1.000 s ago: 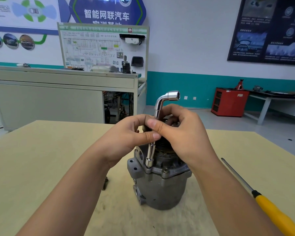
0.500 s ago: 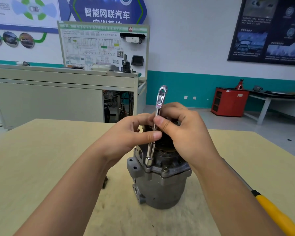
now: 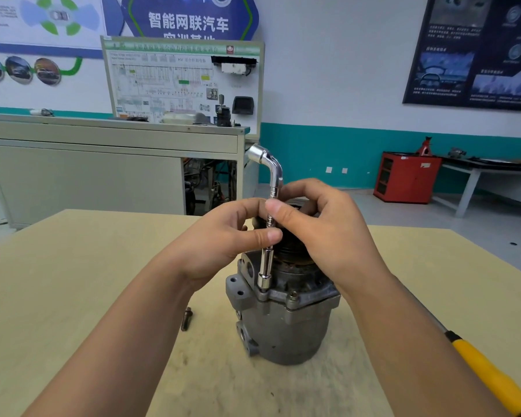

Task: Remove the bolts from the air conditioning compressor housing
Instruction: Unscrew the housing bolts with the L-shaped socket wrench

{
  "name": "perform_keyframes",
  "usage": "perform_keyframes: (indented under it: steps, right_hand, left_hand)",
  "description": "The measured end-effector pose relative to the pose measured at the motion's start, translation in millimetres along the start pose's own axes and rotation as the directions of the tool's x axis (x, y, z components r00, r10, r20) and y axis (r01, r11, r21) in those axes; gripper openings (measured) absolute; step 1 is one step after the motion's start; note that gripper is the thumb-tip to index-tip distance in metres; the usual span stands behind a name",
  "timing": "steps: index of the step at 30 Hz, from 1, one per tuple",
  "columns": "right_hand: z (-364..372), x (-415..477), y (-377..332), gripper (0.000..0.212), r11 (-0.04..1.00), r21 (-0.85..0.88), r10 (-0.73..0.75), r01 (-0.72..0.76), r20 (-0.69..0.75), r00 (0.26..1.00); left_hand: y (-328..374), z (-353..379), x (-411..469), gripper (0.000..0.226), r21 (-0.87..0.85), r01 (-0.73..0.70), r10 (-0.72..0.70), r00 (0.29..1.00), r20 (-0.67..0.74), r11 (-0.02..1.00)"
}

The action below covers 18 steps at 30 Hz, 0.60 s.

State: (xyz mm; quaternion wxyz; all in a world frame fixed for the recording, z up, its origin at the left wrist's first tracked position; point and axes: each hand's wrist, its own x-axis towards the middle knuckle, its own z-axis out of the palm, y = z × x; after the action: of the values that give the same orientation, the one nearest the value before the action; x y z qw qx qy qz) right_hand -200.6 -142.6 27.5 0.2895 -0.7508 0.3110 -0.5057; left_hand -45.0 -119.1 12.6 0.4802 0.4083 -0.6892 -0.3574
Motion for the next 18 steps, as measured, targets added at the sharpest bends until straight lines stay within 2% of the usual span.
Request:
perform_keyframes:
  steps: [5, 12, 18]
  right_hand:
    - [2.2, -0.7, 0.7, 0.020, 1.000, -0.013, -0.002, 0.001, -0.060, 0.998]
    - [1.9, -0.6, -1.5, 0.012, 0.998, -0.034, -0.059, 0.058, -0.036, 0.998]
    - [1.6, 1.0, -0.1, 0.012, 0.996, -0.035, -0.078, 0.077, -0.005, 0.997]
  left_hand:
    - [0.9, 3.4, 0.5, 0.014, -0.038, -0.027, 0.026, 0.999, -0.036, 0.999]
    - [-4.4, 3.6, 4.2, 0.020, -0.068, -0.033, 0.026, 0.995, -0.101, 0.997]
    - [-0.2, -0.2, -0.8, 0.035, -0.068, -0.043, 0.046, 0.998, 0.053, 0.997]
